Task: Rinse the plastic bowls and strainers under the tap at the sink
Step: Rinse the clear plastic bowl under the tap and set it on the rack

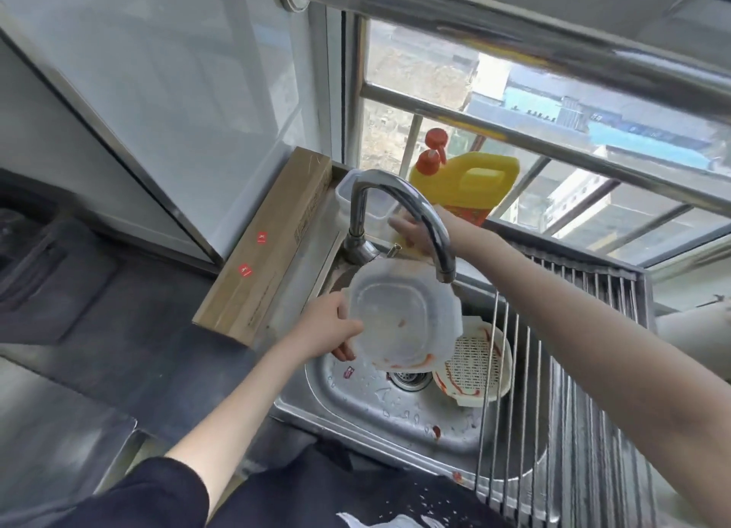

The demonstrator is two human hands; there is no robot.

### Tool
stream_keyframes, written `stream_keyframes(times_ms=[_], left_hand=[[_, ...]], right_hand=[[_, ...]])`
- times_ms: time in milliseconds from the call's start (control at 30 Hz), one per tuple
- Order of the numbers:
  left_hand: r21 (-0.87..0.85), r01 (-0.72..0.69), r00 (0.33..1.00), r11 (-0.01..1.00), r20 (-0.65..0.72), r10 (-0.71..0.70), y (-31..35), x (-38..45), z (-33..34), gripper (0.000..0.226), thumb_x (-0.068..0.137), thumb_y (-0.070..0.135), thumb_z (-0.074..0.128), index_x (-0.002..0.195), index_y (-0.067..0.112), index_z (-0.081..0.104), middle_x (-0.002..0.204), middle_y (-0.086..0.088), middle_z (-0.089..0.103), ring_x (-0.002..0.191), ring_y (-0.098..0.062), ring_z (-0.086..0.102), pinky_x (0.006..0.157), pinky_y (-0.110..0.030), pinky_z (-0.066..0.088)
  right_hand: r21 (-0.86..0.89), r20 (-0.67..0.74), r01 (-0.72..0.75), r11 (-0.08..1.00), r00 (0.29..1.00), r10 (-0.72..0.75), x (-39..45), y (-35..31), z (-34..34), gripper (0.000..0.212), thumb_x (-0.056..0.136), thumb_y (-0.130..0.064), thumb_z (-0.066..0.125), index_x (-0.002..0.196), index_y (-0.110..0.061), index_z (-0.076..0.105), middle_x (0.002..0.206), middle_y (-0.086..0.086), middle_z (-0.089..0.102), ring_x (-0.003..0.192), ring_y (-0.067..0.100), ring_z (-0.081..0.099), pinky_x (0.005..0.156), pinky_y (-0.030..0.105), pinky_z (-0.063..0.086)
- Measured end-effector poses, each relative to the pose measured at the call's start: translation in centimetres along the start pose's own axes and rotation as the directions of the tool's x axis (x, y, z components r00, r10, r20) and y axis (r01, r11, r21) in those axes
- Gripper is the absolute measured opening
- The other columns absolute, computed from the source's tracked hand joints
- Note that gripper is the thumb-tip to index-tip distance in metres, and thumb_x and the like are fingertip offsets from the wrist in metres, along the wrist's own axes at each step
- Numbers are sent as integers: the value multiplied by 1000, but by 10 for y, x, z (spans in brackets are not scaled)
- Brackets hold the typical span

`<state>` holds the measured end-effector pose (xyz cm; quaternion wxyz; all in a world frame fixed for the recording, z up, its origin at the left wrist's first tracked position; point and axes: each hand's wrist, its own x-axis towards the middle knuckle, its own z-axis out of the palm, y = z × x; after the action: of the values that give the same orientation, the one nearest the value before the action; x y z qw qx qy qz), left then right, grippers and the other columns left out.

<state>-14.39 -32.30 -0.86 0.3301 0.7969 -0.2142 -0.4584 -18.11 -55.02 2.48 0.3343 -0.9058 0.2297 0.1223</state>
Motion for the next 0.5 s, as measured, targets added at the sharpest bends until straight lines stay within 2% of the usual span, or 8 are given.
stream_keyframes(times_ms=[67, 167, 300, 433, 500], left_hand=[[47, 38, 998, 998, 51, -40, -9, -2, 2, 22, 80, 2, 51, 69, 13, 37, 47, -11, 59, 51, -25, 69, 44, -26, 50], [91, 74, 989, 993, 118, -84, -16, -3, 5, 25, 80, 4, 50, 63, 14, 34, 46, -11, 58, 59, -31, 70, 47, -27, 51], [58, 101, 986, 993, 129, -108, -18, -3, 11, 30, 81, 3, 49, 57, 13, 36, 40, -6, 56, 69, -38, 71, 47, -24, 51], [39, 126, 979, 991, 156, -130, -17, 0, 14, 23, 81, 4, 49, 63, 12, 38, 42, -6, 59, 66, -35, 70, 48, -24, 52], [31, 126, 978, 992, 164, -129, -16, 2, 15, 21, 82, 5, 49, 67, 12, 37, 45, -6, 59, 60, -30, 69, 45, -22, 50]], right_hand=[[25, 32, -33, 999, 999, 32, 2, -2, 12, 41, 98, -49, 40, 64, -27, 44, 61, -7, 49, 53, 7, 46, 53, 24, 37], [128, 25, -91, 988, 996, 89, 10, 3, 21, 41, 95, -55, 42, 66, -26, 44, 60, -6, 50, 50, 8, 48, 48, 20, 36], [-50, 48, -83, 995, 995, 86, 18, 15, 29, 45, 91, -51, 53, 61, -19, 46, 59, -5, 48, 51, 7, 43, 48, 20, 30], [-98, 91, -114, 989, 988, 123, 23, 23, 38, 50, 97, -48, 41, 64, -11, 48, 58, -2, 45, 53, 14, 42, 53, 26, 31], [-178, 125, -95, 979, 985, 118, 29, 34, 44, 52, 98, -51, 34, 63, -14, 48, 61, -3, 48, 57, 16, 46, 61, 32, 36]])
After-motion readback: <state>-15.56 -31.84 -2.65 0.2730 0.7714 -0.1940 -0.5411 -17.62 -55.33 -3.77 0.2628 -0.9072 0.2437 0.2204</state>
